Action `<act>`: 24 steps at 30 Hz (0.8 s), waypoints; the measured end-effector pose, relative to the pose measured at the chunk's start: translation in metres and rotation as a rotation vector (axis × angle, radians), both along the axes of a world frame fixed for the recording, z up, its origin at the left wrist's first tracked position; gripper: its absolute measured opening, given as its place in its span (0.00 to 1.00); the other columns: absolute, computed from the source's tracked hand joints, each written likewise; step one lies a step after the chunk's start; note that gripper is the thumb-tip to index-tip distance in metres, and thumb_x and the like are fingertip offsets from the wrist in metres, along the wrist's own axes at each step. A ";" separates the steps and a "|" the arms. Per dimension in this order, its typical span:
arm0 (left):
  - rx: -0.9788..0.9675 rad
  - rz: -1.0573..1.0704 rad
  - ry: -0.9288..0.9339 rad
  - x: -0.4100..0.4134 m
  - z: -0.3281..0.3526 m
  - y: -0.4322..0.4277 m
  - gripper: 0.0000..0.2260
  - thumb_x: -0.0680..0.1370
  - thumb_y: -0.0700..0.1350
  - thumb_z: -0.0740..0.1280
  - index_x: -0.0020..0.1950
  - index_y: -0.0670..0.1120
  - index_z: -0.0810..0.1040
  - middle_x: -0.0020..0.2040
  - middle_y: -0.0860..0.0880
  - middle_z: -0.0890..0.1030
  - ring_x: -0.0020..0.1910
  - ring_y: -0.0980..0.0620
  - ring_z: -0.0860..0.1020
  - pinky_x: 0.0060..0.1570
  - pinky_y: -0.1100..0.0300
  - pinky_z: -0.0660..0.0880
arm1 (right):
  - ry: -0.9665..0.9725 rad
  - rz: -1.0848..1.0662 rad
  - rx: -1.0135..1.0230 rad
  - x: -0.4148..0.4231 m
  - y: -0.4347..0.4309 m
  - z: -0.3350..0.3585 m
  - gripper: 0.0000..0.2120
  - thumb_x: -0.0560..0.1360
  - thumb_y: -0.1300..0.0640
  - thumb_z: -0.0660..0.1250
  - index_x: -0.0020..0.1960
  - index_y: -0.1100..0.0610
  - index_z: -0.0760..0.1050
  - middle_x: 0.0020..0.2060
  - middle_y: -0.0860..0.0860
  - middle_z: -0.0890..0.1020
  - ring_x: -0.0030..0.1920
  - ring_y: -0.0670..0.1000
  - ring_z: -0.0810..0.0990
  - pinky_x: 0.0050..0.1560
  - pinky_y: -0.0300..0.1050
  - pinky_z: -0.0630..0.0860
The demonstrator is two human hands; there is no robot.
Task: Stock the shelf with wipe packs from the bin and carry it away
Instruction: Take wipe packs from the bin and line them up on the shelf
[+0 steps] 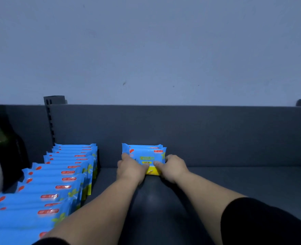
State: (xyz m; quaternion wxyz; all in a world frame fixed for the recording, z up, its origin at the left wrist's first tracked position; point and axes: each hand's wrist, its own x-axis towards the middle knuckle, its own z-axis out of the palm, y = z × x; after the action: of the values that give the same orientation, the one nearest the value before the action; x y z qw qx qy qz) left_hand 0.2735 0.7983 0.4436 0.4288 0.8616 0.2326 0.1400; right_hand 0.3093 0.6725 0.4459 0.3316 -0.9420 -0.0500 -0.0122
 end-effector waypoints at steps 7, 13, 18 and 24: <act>-0.003 0.030 0.021 -0.004 -0.008 0.001 0.38 0.73 0.53 0.72 0.75 0.44 0.54 0.70 0.43 0.63 0.67 0.42 0.68 0.62 0.50 0.70 | -0.042 -0.059 -0.027 -0.009 0.002 0.000 0.21 0.76 0.42 0.64 0.59 0.59 0.73 0.54 0.54 0.79 0.48 0.51 0.75 0.42 0.40 0.68; 0.162 -0.005 -0.020 -0.020 0.004 -0.015 0.39 0.75 0.55 0.68 0.77 0.46 0.48 0.75 0.44 0.55 0.72 0.41 0.59 0.66 0.50 0.64 | -0.124 -0.097 -0.118 -0.033 -0.031 0.011 0.27 0.76 0.41 0.64 0.68 0.56 0.67 0.64 0.53 0.74 0.63 0.54 0.73 0.56 0.45 0.72; 0.463 -0.140 -0.108 -0.042 0.021 -0.076 0.38 0.77 0.59 0.63 0.78 0.46 0.46 0.78 0.44 0.50 0.75 0.43 0.52 0.71 0.49 0.57 | -0.213 -0.182 -0.265 -0.069 -0.098 0.027 0.29 0.77 0.37 0.58 0.73 0.51 0.62 0.68 0.52 0.69 0.67 0.55 0.69 0.60 0.50 0.69; 0.727 -0.401 -0.213 -0.088 0.028 -0.211 0.35 0.79 0.62 0.55 0.78 0.47 0.46 0.78 0.45 0.47 0.76 0.43 0.48 0.73 0.48 0.51 | -0.337 -0.374 -0.470 -0.143 -0.230 0.030 0.30 0.77 0.34 0.52 0.74 0.48 0.60 0.73 0.50 0.63 0.73 0.53 0.60 0.74 0.56 0.54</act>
State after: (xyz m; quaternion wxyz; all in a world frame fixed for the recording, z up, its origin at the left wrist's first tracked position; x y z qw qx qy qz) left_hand 0.1853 0.5875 0.4719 0.1378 0.9656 -0.0498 0.2149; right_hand 0.1667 0.4428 0.4761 0.0847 -0.9703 0.0683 -0.2162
